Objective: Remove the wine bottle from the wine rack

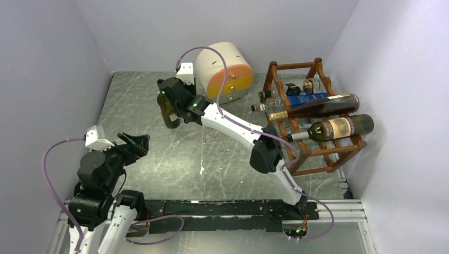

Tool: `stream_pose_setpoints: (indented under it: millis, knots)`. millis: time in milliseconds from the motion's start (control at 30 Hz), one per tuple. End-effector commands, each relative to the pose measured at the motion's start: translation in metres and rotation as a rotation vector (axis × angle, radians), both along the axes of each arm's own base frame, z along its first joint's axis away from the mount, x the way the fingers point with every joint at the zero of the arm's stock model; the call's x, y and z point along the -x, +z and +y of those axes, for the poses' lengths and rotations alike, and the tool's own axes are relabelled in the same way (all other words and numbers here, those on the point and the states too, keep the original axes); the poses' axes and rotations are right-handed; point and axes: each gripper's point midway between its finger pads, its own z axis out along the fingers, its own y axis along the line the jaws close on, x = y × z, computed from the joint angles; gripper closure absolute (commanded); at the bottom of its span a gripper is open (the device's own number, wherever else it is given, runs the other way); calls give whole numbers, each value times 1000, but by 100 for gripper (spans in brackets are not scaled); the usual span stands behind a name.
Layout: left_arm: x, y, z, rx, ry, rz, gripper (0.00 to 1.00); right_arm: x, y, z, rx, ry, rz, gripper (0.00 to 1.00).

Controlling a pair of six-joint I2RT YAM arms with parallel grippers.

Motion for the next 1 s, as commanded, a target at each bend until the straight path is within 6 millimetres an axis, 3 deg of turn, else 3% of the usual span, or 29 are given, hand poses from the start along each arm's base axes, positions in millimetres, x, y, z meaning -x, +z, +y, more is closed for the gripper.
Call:
stream_pose_setpoints:
  millis: [0,567,833,967]
  knots:
    - [1,13,-2,-8,-22,-63,1,0,27,6,-35,-17,-55,100]
    - [2,14,-6,-15,-47,-72,1,3,6,32,-39,66,-3,100]
    - [3,15,-6,-15,-51,-81,1,2,0,34,-28,69,7,100]
    - [3,15,-6,-14,-51,-79,1,2,-2,32,-22,66,11,82]
